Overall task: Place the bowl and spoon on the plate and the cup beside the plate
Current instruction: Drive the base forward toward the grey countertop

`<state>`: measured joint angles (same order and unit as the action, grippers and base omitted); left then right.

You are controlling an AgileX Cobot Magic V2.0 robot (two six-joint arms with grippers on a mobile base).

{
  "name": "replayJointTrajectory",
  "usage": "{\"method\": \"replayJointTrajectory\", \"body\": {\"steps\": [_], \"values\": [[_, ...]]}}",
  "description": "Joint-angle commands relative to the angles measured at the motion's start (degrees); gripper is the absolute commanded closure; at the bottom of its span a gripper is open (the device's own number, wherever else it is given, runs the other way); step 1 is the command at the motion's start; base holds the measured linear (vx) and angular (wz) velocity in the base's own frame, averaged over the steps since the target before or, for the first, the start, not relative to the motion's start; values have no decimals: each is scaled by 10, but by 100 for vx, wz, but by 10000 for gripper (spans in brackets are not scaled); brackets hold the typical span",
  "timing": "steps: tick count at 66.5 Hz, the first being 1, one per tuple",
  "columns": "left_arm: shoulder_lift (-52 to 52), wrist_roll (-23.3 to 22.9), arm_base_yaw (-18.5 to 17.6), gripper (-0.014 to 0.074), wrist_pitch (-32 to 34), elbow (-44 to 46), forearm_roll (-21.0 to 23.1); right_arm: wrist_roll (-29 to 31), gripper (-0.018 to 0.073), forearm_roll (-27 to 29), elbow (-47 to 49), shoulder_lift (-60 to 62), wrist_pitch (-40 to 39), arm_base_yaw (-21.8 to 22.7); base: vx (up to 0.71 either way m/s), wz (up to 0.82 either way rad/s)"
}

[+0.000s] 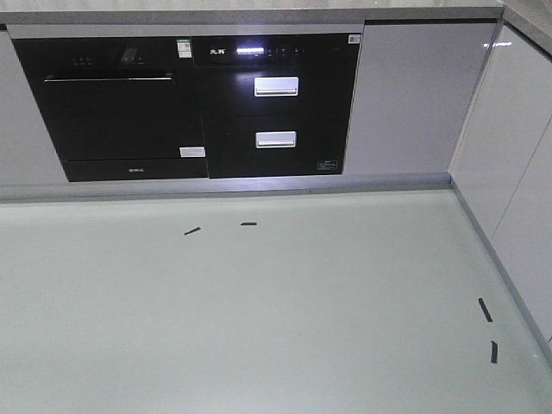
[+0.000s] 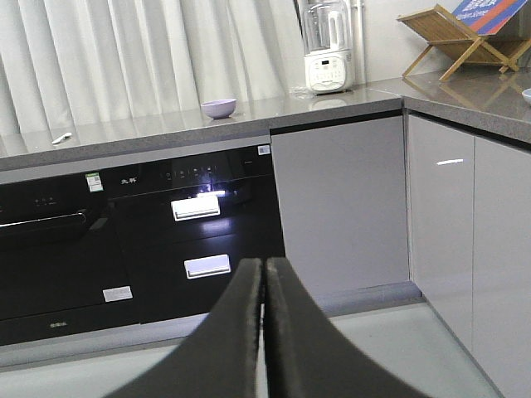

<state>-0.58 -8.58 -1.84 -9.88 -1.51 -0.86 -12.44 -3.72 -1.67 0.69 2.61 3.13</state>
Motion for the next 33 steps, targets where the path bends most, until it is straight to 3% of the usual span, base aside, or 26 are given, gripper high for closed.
{"method": "replayJointTrajectory", "body": {"steps": [1,33], "values": [[-9,-5,0,603,41,-15,0,4,564,-5,-4,5,-41,4,10,-2],[-9,-5,0,603,41,-15,0,4,564,-5,-4,5,-40,4,7,0]]}}
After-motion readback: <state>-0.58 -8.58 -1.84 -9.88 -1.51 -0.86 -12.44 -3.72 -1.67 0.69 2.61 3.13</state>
